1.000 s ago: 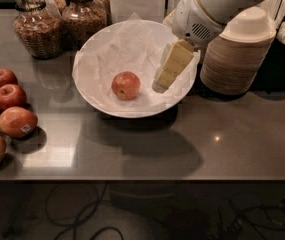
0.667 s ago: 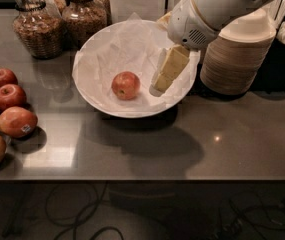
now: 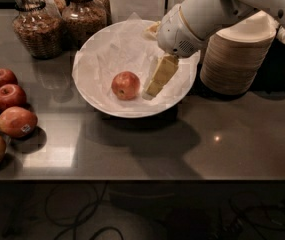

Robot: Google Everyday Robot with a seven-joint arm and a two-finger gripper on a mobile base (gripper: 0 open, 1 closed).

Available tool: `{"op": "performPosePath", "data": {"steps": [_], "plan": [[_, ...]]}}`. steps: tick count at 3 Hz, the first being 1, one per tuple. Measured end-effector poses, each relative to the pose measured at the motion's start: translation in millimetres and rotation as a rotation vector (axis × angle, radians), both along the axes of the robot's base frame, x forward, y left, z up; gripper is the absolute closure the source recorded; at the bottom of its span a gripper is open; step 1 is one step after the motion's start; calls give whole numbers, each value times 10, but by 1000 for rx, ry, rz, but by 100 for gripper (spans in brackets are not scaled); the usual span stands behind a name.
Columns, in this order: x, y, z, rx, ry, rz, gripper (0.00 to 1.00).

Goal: Pick apple from white bowl

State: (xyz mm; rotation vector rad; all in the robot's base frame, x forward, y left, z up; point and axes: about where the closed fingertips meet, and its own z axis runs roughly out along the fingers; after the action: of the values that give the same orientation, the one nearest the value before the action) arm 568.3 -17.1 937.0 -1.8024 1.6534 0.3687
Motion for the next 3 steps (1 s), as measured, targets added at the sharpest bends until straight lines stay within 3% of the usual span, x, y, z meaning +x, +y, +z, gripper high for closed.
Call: {"op": "performPosePath", "data": {"steps": [3], "plan": [[253, 202, -346, 13, 35, 55, 9]]}}
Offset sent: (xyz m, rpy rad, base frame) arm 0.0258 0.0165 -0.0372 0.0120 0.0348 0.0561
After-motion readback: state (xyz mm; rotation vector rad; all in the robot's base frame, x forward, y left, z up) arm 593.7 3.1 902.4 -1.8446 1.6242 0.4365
